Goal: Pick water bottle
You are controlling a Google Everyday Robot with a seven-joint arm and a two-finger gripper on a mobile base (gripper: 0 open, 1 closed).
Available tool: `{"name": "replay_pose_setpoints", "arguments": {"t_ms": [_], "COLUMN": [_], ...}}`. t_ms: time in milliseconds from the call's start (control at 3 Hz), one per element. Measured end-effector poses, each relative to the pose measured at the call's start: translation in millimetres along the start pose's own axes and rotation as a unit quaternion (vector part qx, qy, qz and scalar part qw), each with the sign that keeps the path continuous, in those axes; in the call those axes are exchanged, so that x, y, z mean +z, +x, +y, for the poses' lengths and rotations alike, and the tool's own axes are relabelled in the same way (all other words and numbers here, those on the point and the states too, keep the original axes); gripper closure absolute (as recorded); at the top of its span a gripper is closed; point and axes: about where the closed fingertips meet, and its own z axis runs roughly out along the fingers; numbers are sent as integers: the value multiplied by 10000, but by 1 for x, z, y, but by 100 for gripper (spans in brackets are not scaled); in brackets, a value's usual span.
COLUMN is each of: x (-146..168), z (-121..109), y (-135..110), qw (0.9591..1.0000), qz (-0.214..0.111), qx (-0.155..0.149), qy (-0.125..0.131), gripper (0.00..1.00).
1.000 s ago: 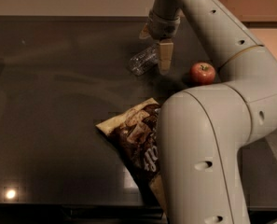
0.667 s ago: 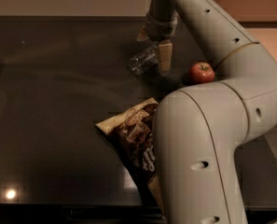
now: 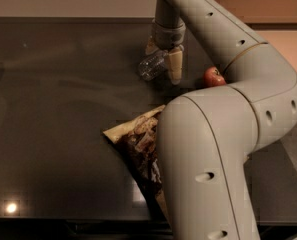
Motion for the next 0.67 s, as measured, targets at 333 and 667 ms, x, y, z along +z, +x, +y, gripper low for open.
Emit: {"name": "replay_pose_setpoints", "arguments": {"t_ms": [333, 667], "x": [5, 5], "z": [1, 3], "y": [3, 6], "qw": [9998, 9994], "qz": [133, 234], "qx": [-122, -210], "qy": [-117, -172], "gripper": [25, 49]}}
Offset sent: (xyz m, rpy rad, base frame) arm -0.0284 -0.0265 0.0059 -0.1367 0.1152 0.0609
